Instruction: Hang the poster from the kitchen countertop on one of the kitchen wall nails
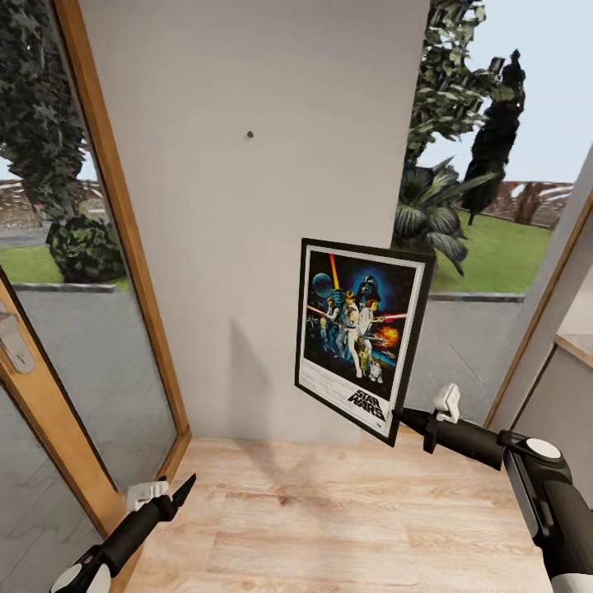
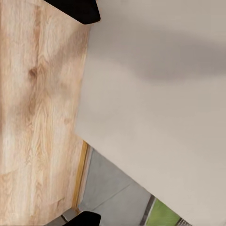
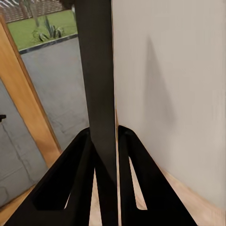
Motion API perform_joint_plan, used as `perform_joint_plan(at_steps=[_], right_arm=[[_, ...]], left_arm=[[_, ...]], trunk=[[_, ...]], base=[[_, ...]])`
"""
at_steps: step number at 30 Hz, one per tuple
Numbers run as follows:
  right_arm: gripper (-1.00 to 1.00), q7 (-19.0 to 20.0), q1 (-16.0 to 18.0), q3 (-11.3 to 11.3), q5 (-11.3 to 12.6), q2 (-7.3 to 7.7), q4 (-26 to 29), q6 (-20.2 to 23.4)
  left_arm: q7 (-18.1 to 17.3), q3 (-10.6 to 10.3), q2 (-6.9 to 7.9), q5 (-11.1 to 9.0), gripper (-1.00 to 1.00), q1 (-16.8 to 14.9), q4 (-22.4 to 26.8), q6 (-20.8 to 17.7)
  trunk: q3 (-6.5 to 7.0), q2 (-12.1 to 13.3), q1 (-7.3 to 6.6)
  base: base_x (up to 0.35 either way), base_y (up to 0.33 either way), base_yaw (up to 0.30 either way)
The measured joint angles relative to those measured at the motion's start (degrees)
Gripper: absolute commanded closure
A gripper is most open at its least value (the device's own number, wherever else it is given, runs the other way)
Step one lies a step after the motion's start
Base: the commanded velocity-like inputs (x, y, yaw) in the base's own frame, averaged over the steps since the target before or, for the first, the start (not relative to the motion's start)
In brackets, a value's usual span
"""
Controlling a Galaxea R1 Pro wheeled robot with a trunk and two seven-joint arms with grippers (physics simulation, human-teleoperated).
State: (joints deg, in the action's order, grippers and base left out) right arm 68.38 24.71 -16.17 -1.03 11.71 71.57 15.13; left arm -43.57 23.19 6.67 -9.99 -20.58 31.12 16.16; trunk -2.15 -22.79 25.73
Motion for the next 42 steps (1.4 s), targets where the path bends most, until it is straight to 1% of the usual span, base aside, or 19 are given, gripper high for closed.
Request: perform_joint_plan(at_steps=[9,18,42], right_arm=[[1.0,0.0,0.0,0.0,0.0,0.0,0.0,0.0],[1.0,0.0,0.0,0.0,0.0,-0.01,0.0,0.0],[1.0,0.0,0.0,0.0,0.0,-0.01,0.0,0.0]], left_arm=[[0.0,0.0,0.0,0.0,-1.0,0.0,0.0,0.0],[0.1,0.0,0.01,0.0,-1.0,0.0,0.0,0.0],[0.1,0.0,0.01,0.0,-1.0,0.0,0.0,0.0]], trunk=[[0.0,0.0,0.01],[0.0,0.0,0.0],[0.0,0.0,-0.02]], base=[[0.078,0.251,-0.006],[0.038,0.039,0.0],[0.312,0.001,0.0]])
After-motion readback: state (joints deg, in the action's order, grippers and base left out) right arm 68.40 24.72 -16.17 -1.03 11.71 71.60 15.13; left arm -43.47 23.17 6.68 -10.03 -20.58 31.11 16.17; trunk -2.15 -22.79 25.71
